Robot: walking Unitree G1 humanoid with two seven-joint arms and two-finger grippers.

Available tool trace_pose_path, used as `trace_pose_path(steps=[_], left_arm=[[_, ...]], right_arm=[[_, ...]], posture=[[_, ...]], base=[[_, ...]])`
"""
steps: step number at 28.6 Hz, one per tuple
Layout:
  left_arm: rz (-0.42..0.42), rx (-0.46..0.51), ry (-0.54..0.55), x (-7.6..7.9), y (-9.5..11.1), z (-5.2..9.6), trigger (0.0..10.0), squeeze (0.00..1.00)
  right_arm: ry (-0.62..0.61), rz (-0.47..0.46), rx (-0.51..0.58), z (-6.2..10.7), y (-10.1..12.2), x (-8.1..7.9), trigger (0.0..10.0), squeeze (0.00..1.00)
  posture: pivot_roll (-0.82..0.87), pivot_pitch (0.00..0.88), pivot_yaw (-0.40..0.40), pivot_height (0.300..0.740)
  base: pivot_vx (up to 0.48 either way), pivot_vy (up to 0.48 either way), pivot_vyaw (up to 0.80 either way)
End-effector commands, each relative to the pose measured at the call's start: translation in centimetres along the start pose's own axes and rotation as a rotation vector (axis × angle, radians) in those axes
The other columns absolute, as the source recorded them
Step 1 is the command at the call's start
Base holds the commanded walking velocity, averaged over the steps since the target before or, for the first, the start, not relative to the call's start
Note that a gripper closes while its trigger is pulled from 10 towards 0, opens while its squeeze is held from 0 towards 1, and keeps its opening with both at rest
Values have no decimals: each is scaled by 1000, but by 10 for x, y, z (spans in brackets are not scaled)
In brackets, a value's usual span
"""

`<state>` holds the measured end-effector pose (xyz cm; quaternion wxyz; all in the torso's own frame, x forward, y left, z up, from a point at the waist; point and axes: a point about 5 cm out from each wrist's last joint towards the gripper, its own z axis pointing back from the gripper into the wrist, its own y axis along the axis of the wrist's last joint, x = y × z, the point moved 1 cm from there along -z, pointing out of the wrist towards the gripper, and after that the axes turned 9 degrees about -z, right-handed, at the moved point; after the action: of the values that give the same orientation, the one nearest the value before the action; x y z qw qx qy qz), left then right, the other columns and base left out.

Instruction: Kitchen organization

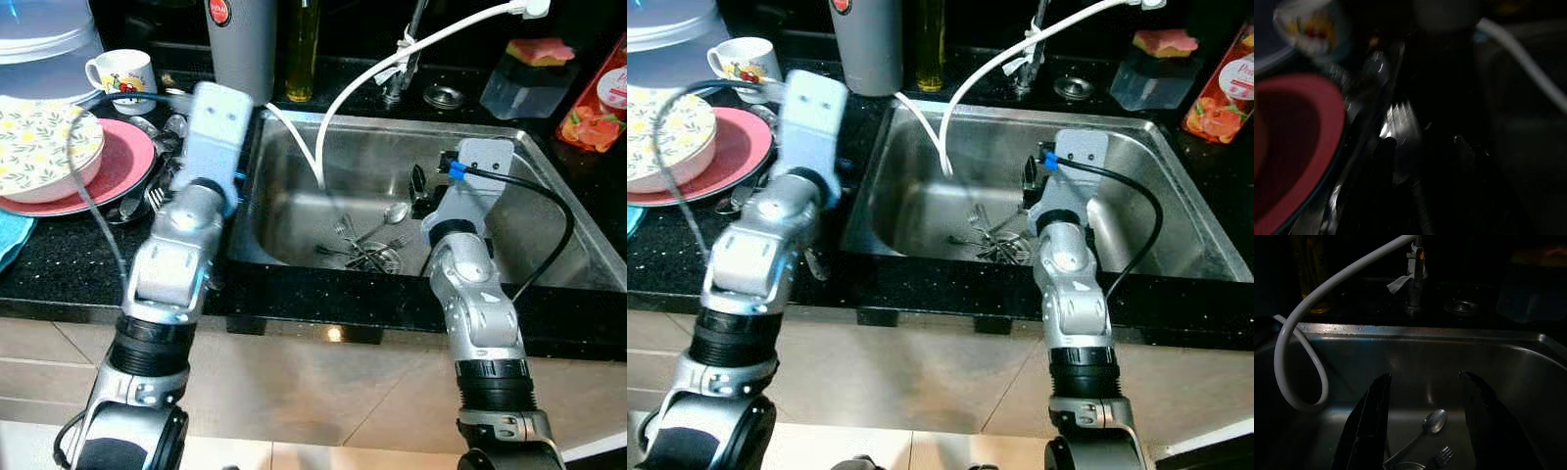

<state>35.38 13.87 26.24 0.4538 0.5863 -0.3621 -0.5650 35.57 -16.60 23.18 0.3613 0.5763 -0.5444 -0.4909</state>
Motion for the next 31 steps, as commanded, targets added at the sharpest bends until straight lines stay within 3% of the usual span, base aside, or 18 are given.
trace_pose_path(steps=[1,4,5,7,8,10,11,12,13,14,15,22,31], left_arm=[[10,-44,-7,4,-4,-1,10000,0],[50,-95,-18,9,-10,-1,10000,16],[60,-99,-24,11,-10,-1,10000,278],[60,-99,-24,11,-10,-1,10000,278],[76,-99,-27,12,-9,0,10000,1000],[96,-97,-30,15,-6,0,10000,1000],[96,-97,-30,15,-6,0,10000,1000],[103,-99,-27,15,-6,0,10000,922],[103,-99,-27,15,-6,0,10000,922],[109,-104,-24,15,-5,0,10000,922],[115,-107,-23,15,-5,0,10000,0],[124,-122,-26,16,-6,0,10000,0],[130,-146,3,12,-11,-3,10000,0]], right_arm=[[6,1,6,-2,1,-1,10000,0],[9,2,9,-2,2,-2,10000,0],[18,2,13,-2,3,-2,10000,0],[18,2,13,-2,3,-2,10000,0],[62,1,20,-1,5,-7,10000,0],[361,0,37,10,15,-35,10000,0],[361,0,37,10,15,-35,10000,0],[497,19,40,18,18,-46,10000,0],[497,19,40,18,18,-46,10000,0],[587,32,35,24,20,-53,10000,0],[642,31,30,28,23,-54,10000,0],[814,-23,-11,42,29,-60,10000,0],[859,57,-117,47,13,-52,10000,0]], posture=[[247,57,-47,740],[240,49,-47,740],[240,49,-47,740],[240,49,-47,740],[239,47,-49,740],[238,47,-51,740],[238,47,-51,740],[236,48,-50,740],[236,48,-50,740],[234,48,-49,740],[233,51,-49,740],[232,54,-47,740],[229,58,-49,740]], base=[[0,0,0],[0,0,0],[0,0,0],[0,0,0],[0,0,0],[0,0,0],[0,0,0],[0,0,0],[0,0,0],[0,0,0],[0,0,0],[0,0,0],[0,0,0]])
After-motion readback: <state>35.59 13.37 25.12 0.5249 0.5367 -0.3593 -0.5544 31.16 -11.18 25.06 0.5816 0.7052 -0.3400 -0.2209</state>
